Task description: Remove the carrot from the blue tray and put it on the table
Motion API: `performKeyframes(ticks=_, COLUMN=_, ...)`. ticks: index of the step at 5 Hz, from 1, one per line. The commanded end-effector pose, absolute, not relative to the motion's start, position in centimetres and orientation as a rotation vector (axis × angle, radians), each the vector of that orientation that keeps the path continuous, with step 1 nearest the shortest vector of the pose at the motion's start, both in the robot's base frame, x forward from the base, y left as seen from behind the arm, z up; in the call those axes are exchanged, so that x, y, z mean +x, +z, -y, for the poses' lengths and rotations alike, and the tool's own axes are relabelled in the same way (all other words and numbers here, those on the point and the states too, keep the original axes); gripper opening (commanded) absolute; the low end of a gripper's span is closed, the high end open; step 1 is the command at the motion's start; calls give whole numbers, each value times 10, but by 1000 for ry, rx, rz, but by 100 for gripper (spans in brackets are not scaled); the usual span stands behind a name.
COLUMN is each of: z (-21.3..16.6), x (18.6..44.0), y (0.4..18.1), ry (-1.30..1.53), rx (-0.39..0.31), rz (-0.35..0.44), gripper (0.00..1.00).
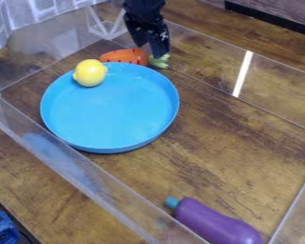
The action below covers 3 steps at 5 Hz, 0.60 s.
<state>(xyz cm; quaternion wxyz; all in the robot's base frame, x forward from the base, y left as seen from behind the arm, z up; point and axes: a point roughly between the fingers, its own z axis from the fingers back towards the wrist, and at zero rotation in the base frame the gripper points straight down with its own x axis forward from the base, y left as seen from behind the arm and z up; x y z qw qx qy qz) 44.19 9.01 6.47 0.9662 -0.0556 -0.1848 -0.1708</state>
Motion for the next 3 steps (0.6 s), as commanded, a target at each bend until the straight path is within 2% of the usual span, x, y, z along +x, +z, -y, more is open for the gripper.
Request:
performKeyframes(ticks=1, z=-94, x=445, y=84, ry=-344, rx=-92, rz=428, gripper=100)
performKeyframes(ticks=3, z=-93, x=444, y=84, ry=-342, rx=-103, rz=436, gripper=100)
